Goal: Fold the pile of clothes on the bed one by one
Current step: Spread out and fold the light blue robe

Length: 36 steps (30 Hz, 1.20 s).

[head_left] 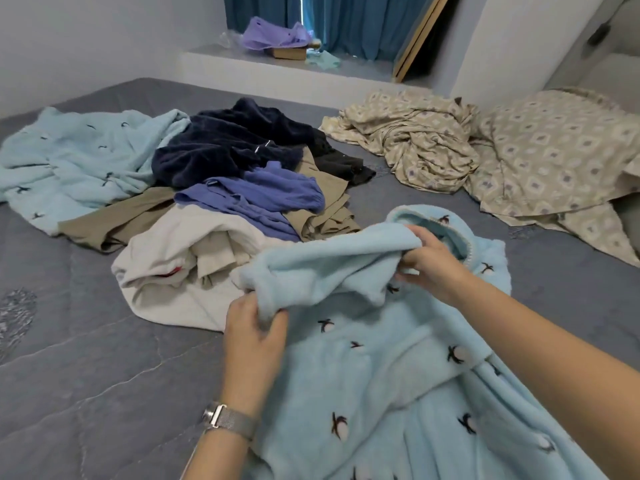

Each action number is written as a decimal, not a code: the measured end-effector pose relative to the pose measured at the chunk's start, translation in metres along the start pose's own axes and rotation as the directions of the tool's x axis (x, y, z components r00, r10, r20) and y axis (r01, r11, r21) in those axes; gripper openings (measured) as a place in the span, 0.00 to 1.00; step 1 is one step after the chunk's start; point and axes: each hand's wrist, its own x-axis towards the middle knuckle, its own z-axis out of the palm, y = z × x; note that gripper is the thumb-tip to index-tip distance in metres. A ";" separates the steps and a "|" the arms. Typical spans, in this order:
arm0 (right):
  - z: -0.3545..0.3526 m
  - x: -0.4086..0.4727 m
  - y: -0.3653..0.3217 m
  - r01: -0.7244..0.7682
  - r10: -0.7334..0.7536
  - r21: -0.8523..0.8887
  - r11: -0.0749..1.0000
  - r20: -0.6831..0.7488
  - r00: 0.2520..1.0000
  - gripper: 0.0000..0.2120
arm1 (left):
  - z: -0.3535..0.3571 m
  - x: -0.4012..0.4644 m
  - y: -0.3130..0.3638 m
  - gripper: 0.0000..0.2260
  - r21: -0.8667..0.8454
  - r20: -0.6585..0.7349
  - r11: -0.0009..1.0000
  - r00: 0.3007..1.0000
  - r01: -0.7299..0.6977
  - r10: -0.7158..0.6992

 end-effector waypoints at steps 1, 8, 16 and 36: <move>-0.007 -0.010 0.009 -0.065 0.066 0.035 0.997 -0.027 0.997 0.27 | 0.010 -0.006 0.007 0.07 0.024 0.049 0.996 0.995 -0.090 0.089; -0.021 -0.093 0.037 -0.337 0.330 0.139 0.931 0.070 0.941 0.25 | 0.065 -0.085 0.049 0.08 -0.035 0.404 0.866 0.786 -0.499 0.469; -0.082 -0.177 0.070 -0.128 0.145 -0.484 0.866 -0.002 0.989 0.26 | 0.105 -0.219 0.074 0.15 -0.183 0.840 0.946 0.457 -0.266 0.291; -0.153 -0.225 0.138 -0.143 0.100 -0.219 0.965 -0.193 0.976 0.30 | 0.152 0.042 0.005 0.34 0.787 0.607 0.107 0.794 -0.608 0.044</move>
